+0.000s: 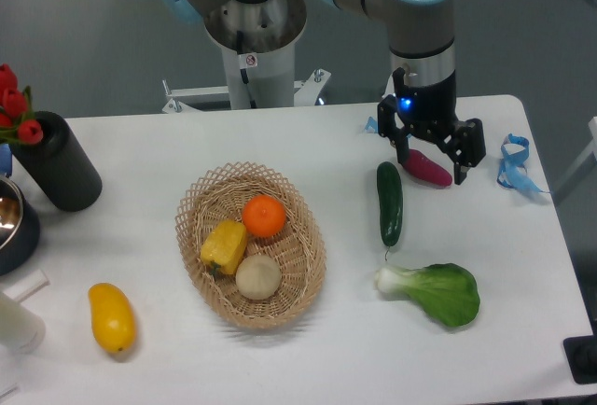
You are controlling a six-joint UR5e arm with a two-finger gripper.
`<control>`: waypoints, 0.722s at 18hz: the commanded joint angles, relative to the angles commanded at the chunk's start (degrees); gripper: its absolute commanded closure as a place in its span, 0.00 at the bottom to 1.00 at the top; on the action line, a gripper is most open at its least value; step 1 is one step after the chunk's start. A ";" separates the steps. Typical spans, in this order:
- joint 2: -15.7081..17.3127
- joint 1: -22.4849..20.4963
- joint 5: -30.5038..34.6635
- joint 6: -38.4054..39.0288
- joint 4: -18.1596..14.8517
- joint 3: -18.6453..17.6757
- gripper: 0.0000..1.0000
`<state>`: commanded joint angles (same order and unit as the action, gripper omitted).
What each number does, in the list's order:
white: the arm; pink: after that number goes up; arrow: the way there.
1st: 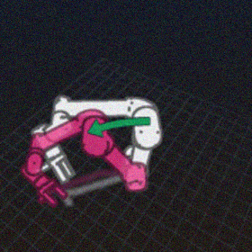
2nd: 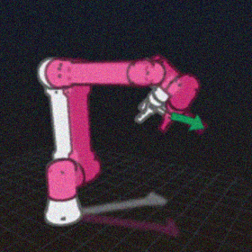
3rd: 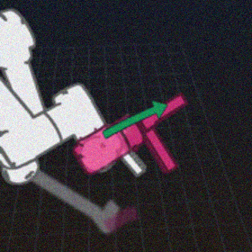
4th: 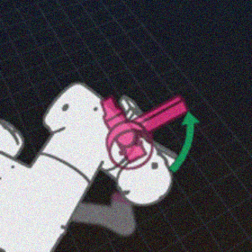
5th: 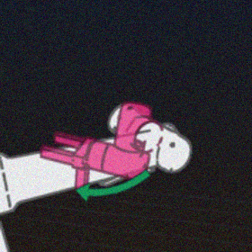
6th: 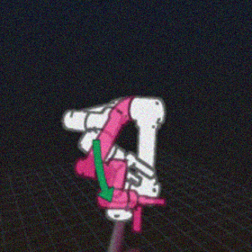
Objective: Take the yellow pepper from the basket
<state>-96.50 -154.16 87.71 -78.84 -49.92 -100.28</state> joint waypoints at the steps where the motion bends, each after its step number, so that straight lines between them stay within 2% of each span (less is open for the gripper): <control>1: 0.00 0.00 0.09 0.00 0.17 -0.09 0.00; 6: 0.00 0.61 0.35 0.52 0.09 -0.53 0.00; 9: -0.26 0.88 0.00 1.93 0.61 -2.62 0.00; 13: -0.61 3.33 0.09 12.63 0.88 -3.87 0.00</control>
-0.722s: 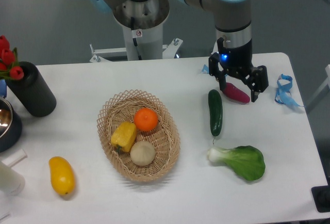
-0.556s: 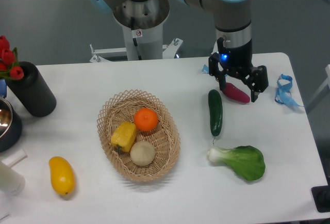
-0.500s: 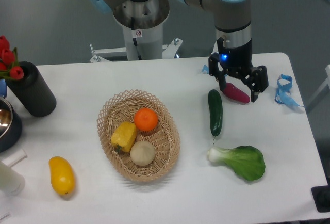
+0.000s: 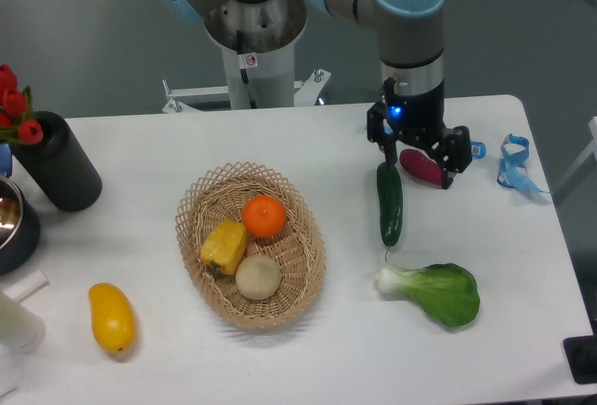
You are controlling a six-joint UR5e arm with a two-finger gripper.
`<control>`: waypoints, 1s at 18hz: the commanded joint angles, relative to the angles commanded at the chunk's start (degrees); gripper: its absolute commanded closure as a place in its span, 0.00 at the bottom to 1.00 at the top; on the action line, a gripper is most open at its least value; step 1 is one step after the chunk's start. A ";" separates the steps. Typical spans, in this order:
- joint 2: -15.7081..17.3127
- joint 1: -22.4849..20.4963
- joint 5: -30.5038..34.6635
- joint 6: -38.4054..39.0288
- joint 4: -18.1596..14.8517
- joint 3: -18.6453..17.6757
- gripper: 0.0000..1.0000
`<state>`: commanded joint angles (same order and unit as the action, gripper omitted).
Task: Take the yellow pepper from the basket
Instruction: 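Move the open gripper over the basket toward the yellow bell pepper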
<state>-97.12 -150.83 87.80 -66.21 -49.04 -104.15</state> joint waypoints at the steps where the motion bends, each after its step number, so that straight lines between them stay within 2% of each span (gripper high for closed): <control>1: -0.09 0.88 -0.09 1.15 -0.09 -0.09 0.00; 10: -4.83 11.16 -0.09 20.05 0.17 -0.17 0.00; 15: -5.89 17.14 -0.26 25.85 0.17 -1.67 0.00; 18: -8.26 20.22 -1.40 29.63 0.26 -1.67 0.00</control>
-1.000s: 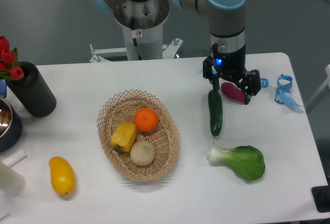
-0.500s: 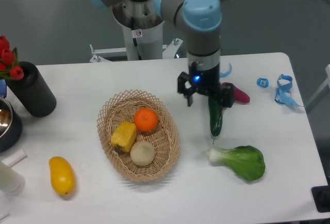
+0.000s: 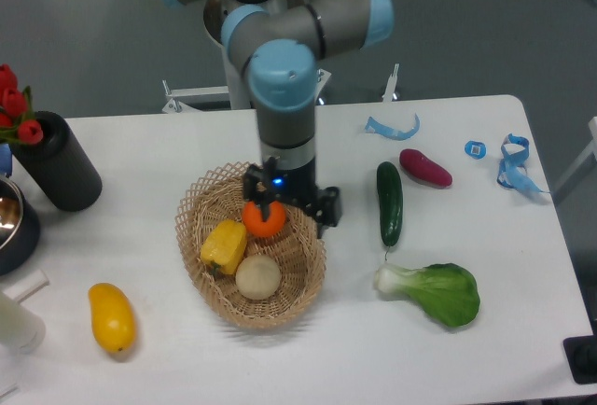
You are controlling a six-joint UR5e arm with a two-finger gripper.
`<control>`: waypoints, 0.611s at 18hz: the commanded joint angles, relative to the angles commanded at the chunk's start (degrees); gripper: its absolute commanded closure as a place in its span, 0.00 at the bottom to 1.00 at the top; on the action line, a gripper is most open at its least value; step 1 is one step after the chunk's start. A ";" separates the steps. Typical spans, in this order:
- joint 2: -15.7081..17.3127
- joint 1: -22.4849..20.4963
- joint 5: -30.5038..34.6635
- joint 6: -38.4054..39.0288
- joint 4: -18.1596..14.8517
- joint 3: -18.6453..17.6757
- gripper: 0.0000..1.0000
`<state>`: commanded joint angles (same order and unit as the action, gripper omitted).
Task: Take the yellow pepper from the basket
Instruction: 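Move the open gripper over the basket toward the yellow bell pepper, then lower the gripper onto the yellow pepper and close the fingers on it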
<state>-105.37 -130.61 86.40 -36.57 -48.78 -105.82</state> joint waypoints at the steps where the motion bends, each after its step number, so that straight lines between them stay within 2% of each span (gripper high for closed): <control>1: -0.44 0.44 0.00 0.53 0.09 0.00 0.00; 3: -2.90 5.09 0.08 2.90 2.02 -0.09 0.00; 8: -4.66 6.34 0.35 2.65 2.46 -0.44 0.00; 11: -4.23 6.51 0.17 2.21 2.55 -1.14 0.00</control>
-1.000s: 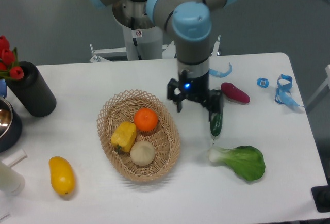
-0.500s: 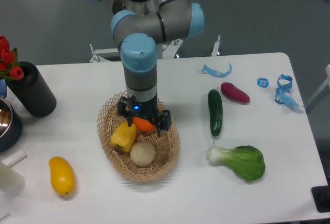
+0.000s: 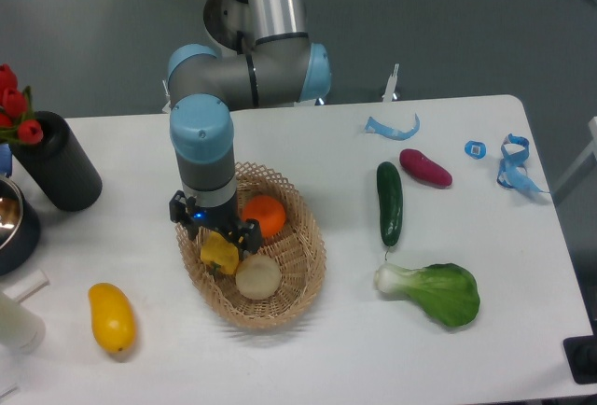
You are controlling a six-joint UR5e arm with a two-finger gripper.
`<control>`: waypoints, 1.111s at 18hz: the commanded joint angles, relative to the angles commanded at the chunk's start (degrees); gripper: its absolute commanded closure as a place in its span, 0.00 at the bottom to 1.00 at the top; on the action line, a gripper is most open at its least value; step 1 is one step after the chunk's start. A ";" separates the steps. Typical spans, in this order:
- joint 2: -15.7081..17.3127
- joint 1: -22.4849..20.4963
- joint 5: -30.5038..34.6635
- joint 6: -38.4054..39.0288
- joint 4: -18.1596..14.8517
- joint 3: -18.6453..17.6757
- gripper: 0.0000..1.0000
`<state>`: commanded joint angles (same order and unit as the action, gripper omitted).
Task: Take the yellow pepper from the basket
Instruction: 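Lower the gripper onto the yellow pepper and close the fingers on it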
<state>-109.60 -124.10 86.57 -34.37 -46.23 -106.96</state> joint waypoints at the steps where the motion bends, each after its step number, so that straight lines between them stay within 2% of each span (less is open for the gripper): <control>1: -0.09 0.00 0.00 0.00 0.09 0.00 0.00; 11: -0.26 0.00 0.61 0.00 0.18 -1.58 0.00; 14: -0.26 -0.09 0.70 -0.09 0.18 -1.67 0.08; 18: -0.44 -0.18 1.05 -0.09 0.18 -1.67 0.09; 19: -0.52 -0.18 1.66 0.00 0.18 -1.58 0.26; 20: -0.53 -0.26 1.67 0.00 0.18 -1.58 0.35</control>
<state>-110.13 -124.36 88.24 -34.37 -46.05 -108.54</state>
